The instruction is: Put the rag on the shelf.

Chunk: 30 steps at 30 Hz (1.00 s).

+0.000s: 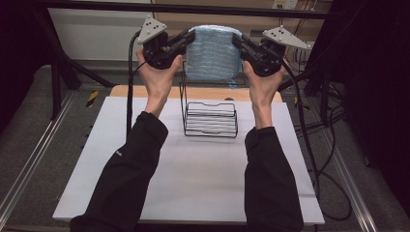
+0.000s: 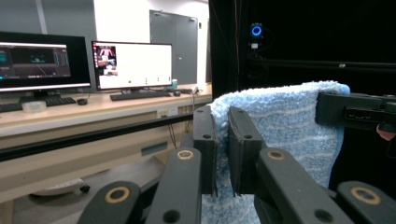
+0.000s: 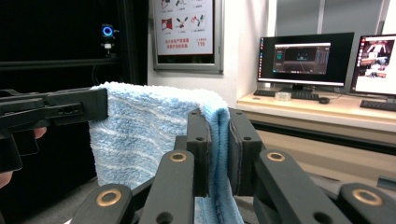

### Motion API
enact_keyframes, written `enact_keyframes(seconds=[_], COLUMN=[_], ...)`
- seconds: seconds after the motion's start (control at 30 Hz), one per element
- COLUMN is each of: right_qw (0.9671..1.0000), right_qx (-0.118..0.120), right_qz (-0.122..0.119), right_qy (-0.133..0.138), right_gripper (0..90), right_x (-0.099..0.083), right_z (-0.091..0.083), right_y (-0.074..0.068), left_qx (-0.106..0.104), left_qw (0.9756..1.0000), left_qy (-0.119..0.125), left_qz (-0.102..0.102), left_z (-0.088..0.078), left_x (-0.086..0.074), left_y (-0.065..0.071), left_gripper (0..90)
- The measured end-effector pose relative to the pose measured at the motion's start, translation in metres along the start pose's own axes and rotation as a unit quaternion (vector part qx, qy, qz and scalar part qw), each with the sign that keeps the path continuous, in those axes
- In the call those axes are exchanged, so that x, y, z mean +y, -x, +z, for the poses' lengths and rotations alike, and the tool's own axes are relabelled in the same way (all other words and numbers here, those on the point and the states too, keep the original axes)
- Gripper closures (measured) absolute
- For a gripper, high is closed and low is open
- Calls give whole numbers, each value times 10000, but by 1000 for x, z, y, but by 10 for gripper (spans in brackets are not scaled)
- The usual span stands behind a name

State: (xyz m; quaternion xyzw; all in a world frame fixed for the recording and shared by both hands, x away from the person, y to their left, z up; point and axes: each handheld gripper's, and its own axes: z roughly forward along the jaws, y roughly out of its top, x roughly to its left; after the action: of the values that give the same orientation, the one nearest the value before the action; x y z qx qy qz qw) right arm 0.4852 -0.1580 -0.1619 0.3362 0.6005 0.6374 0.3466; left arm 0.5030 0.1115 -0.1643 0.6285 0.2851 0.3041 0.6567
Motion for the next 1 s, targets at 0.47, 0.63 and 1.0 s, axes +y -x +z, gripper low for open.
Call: enact_keyframes(seconds=[0.47, 0.63, 1.0], right_qw=[9994, 9990, 9974], right_qx=[42, 81, 197], right_qz=[22, 51, 26], right_qy=[-349, -434, -691], right_gripper=[813, 813, 811], right_x=[-34, -46, -58], right_z=[4, 1, -8], right_y=[9, 9, 8], left_qx=[-40, -124, -347], left_qw=[9993, 9988, 9973], left_qy=[-382, -475, -643], left_qz=[27, 0, 3], left_z=[3, 1, -5], left_x=[-35, -47, -57], left_y=[-7, -8, -6], left_gripper=[828, 827, 827])
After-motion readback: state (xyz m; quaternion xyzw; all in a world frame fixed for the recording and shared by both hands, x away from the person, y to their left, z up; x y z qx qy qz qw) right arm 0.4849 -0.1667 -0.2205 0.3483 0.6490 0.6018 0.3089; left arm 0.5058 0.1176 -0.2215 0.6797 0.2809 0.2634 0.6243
